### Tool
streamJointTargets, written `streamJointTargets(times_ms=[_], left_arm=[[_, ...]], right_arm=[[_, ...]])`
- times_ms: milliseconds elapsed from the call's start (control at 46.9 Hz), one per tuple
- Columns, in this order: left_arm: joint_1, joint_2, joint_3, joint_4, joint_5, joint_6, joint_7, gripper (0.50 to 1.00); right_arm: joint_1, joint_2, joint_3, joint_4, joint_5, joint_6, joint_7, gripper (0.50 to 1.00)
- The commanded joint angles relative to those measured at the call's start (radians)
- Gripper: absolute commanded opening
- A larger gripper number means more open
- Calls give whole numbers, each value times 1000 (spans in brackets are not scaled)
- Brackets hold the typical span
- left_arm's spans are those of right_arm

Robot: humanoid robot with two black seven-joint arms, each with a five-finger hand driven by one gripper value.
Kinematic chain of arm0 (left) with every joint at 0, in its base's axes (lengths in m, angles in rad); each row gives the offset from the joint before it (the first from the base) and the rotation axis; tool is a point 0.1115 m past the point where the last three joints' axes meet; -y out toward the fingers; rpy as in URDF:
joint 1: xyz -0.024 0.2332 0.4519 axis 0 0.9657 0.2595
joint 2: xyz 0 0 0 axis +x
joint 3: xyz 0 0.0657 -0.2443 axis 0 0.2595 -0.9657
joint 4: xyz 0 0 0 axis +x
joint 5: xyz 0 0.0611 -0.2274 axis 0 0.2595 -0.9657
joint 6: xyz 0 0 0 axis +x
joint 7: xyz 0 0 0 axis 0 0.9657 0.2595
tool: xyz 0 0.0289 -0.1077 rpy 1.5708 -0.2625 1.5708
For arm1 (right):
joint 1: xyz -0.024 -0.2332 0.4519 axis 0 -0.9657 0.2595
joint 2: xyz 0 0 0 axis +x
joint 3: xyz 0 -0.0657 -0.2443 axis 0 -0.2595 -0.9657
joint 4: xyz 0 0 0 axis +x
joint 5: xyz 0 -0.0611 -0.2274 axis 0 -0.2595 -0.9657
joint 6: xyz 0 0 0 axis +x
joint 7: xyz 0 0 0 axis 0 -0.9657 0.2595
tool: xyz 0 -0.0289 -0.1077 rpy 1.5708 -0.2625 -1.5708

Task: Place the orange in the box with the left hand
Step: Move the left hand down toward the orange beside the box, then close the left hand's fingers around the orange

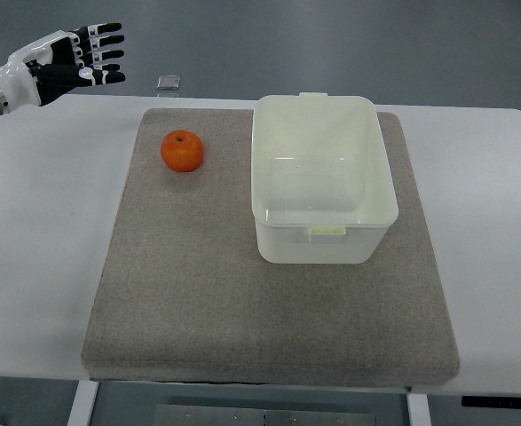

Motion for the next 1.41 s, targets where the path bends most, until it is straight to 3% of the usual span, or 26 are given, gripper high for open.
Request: streamJointTargets(times_ms=[0, 341, 512, 746, 938, 1237, 1322, 1386], left_arm=[[-19, 0, 2, -11, 118, 0, -2, 994], [-42, -14, 41, -192, 623, 0, -23, 992], [-76, -21, 100, -240, 807, 79, -26, 990], [-110, -81, 223, -223, 928, 246, -26, 986], [-111, -172, 335, -126, 959, 378, -23, 986], [-111, -207, 381, -89, 961, 407, -22, 964], [-111, -207, 393, -89, 961, 410, -20, 932], [-111, -207, 395, -89, 961, 410, -20, 868]], right_arm=[[0, 0, 0, 0, 0, 0, 0, 926], [0, 0, 0, 0, 0, 0, 0, 926], [0, 0, 0, 0, 0, 0, 0, 926], [0, 0, 0, 0, 0, 0, 0, 926], [0, 0, 0, 0, 0, 0, 0, 926], [0, 0, 0, 0, 0, 0, 0, 926], [0, 0, 0, 0, 0, 0, 0, 926], [0, 0, 0, 0, 0, 0, 0, 926]])
